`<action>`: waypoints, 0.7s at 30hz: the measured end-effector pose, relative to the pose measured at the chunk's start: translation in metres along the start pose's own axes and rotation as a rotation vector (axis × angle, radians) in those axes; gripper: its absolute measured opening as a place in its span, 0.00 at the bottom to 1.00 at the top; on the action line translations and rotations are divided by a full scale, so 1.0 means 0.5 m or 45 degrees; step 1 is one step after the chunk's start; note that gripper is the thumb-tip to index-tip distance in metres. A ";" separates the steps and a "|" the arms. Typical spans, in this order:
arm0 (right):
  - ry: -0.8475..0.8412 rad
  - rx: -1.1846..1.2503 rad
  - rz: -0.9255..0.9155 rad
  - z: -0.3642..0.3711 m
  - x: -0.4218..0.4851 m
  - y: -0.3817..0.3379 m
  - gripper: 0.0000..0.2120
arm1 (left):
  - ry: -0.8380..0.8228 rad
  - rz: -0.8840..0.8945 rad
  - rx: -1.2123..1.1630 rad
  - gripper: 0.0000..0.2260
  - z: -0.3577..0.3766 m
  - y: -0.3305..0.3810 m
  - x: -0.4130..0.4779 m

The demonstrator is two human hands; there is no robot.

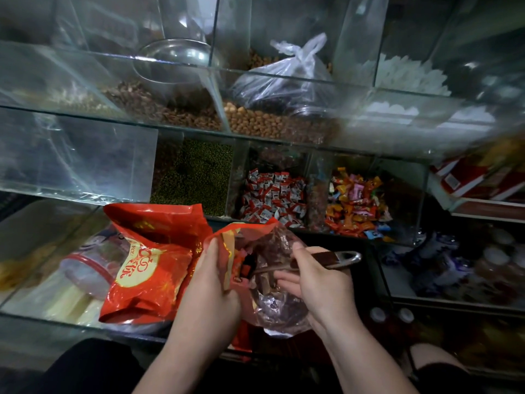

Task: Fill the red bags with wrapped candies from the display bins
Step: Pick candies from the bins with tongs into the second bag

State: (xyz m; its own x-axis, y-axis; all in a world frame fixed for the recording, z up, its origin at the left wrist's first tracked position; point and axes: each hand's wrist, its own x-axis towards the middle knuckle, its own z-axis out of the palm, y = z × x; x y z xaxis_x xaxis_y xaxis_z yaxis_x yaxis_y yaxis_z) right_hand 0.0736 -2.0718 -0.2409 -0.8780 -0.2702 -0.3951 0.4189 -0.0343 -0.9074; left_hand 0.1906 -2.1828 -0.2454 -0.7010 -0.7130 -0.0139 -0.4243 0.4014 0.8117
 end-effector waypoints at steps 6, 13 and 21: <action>-0.069 0.121 -0.075 -0.039 -0.017 -0.033 0.07 | 0.060 0.039 0.029 0.39 -0.006 0.000 0.002; -0.042 0.176 -0.086 -0.095 -0.036 -0.043 0.04 | 0.209 0.240 0.280 0.35 -0.003 0.027 -0.009; -0.058 0.276 -0.188 -0.158 -0.084 -0.086 0.05 | 0.194 0.523 0.350 0.25 0.040 0.080 0.014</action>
State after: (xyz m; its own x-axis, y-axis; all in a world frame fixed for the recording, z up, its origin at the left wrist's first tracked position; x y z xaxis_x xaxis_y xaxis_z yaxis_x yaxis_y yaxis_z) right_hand 0.0740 -1.9828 -0.1967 -0.9241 -0.2896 -0.2493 0.3310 -0.2808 -0.9009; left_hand 0.1573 -2.1601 -0.2248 -0.7585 -0.5326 0.3755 -0.2812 0.7873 0.5487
